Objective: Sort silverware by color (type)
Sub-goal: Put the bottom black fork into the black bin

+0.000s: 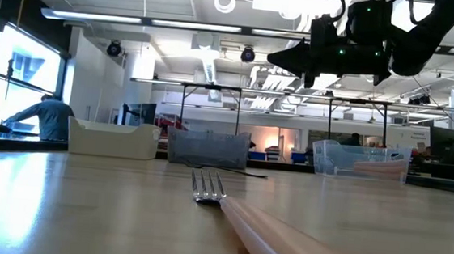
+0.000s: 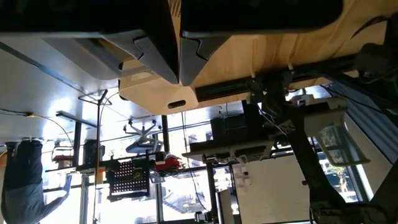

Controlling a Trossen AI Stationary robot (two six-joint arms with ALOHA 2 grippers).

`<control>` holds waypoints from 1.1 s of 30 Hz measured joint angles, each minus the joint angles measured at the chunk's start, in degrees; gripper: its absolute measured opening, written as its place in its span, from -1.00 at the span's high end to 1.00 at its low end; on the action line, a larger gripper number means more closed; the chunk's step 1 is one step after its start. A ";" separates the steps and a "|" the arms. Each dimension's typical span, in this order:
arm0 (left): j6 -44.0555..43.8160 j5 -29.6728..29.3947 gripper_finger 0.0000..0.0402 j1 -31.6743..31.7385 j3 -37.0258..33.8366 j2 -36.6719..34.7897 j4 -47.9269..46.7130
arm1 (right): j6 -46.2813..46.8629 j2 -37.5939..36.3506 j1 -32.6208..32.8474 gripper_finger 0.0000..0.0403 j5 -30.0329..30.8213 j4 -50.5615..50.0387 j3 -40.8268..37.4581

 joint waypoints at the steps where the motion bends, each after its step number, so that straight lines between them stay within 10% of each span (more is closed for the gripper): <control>1: 0.67 -0.16 0.86 0.12 0.00 0.00 -0.03 | -0.02 0.00 0.00 1.00 -0.01 0.01 0.00; 16: 26.40 -10.08 0.98 12.54 -0.09 -9.21 -6.59 | 0.04 0.00 0.00 1.00 -0.01 -0.32 0.00; 27: 72.04 -15.97 0.98 41.52 -0.07 -20.49 -8.23 | -0.50 -0.02 0.00 1.00 0.01 -3.86 0.00; 33: 97.27 -4.58 0.99 62.17 -0.03 -23.78 3.73 | -0.39 -0.02 0.00 1.00 0.01 -5.90 0.00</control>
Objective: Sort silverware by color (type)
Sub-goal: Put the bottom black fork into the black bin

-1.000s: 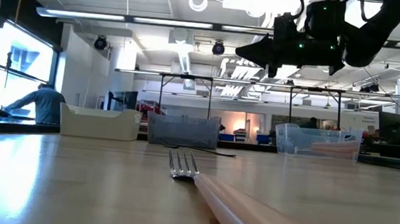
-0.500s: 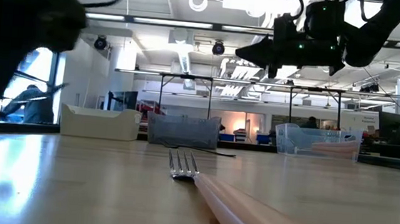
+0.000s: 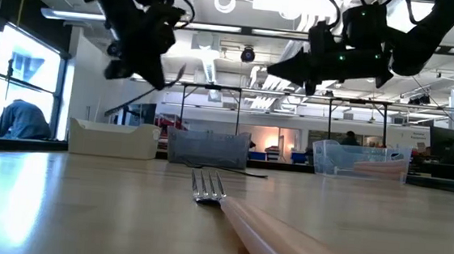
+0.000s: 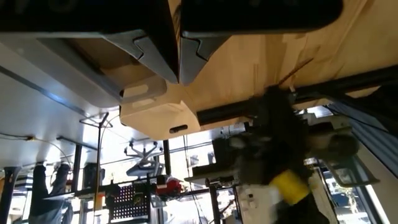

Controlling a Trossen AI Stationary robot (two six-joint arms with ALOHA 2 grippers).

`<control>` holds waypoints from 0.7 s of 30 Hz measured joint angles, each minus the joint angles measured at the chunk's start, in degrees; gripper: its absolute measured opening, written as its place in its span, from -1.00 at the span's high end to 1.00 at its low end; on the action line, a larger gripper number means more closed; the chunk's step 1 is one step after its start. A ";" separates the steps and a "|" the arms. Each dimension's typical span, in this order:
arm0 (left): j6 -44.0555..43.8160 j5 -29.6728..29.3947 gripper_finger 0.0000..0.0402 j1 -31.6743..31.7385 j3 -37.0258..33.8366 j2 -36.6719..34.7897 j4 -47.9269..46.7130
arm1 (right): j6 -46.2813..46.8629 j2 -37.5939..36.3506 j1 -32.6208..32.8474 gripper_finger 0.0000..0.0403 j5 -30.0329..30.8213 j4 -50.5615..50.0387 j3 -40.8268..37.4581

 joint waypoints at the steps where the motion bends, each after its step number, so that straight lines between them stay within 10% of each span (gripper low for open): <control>1: 3.05 3.28 0.99 3.34 0.00 0.09 2.02 | 0.00 0.00 0.00 1.00 0.00 -0.17 0.00; 8: 20.12 14.24 0.99 21.29 2.89 5.60 9.24 | -0.17 0.00 0.02 1.00 1.54 -0.50 0.00; 21: 49.87 3.34 1.00 26.26 40.90 33.06 -4.83 | -3.57 0.00 -1.76 1.00 1.77 0.24 0.00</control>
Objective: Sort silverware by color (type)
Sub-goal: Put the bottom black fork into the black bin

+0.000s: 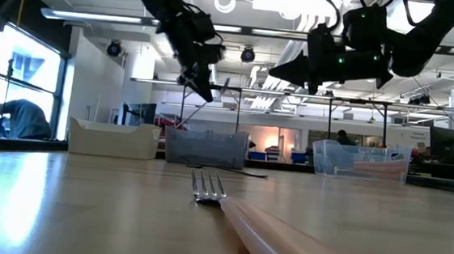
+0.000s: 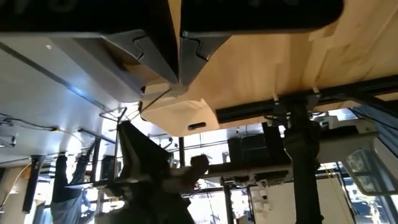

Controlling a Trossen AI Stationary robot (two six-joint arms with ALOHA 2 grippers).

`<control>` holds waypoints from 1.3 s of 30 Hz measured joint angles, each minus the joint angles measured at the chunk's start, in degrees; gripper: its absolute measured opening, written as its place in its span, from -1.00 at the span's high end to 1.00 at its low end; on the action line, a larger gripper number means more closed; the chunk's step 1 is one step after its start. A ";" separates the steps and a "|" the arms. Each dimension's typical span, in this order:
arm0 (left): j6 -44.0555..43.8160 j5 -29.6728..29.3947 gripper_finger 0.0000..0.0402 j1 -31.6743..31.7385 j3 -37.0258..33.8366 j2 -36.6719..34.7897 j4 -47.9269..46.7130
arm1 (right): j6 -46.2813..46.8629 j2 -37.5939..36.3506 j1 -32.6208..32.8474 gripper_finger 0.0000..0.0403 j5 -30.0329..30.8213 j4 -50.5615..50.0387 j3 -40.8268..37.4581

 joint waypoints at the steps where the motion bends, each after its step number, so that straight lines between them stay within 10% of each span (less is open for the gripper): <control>1: 1.24 -1.50 1.00 -0.17 2.59 1.94 -1.72 | -0.08 0.00 -0.22 1.00 0.00 0.00 0.00; 8: 6.40 -4.75 1.00 -2.11 13.15 10.81 -7.62 | -2.85 0.00 -1.84 1.00 -0.13 -0.22 0.00; 39: 14.05 -15.65 1.00 -4.54 11.95 16.55 -15.36 | -8.19 -3.26 -9.96 1.00 -4.17 -3.95 0.00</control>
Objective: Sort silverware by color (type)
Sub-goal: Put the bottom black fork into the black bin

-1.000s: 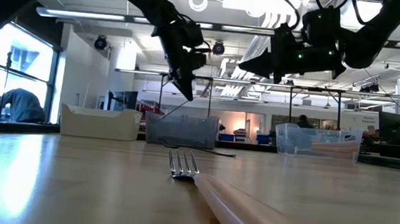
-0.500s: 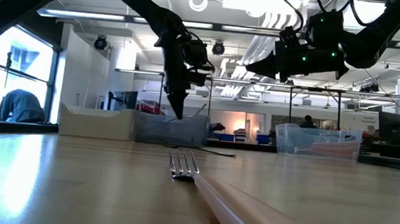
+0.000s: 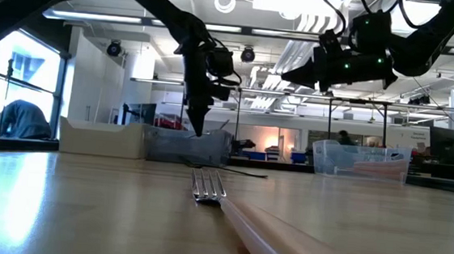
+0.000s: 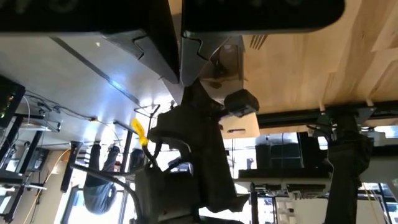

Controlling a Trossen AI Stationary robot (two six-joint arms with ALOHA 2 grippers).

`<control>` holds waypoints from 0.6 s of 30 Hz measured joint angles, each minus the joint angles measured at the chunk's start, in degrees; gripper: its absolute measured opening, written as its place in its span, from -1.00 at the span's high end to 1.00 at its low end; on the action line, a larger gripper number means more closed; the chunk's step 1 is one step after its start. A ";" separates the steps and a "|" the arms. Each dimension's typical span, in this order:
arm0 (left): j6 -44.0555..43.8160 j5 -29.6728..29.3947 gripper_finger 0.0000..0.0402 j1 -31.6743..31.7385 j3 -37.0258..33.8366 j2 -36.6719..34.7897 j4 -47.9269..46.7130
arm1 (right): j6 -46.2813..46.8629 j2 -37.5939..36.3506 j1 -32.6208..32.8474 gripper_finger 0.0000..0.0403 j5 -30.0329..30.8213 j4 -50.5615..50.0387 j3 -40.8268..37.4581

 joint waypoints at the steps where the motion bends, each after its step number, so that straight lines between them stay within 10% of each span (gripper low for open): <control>1: -0.38 0.02 1.00 -0.01 0.00 0.23 0.42 | 0.00 0.00 0.00 1.00 0.00 0.34 0.00; 18: -5.42 3.21 1.00 -2.64 13.41 11.35 4.56 | -0.87 0.00 -0.81 1.00 0.55 3.97 0.02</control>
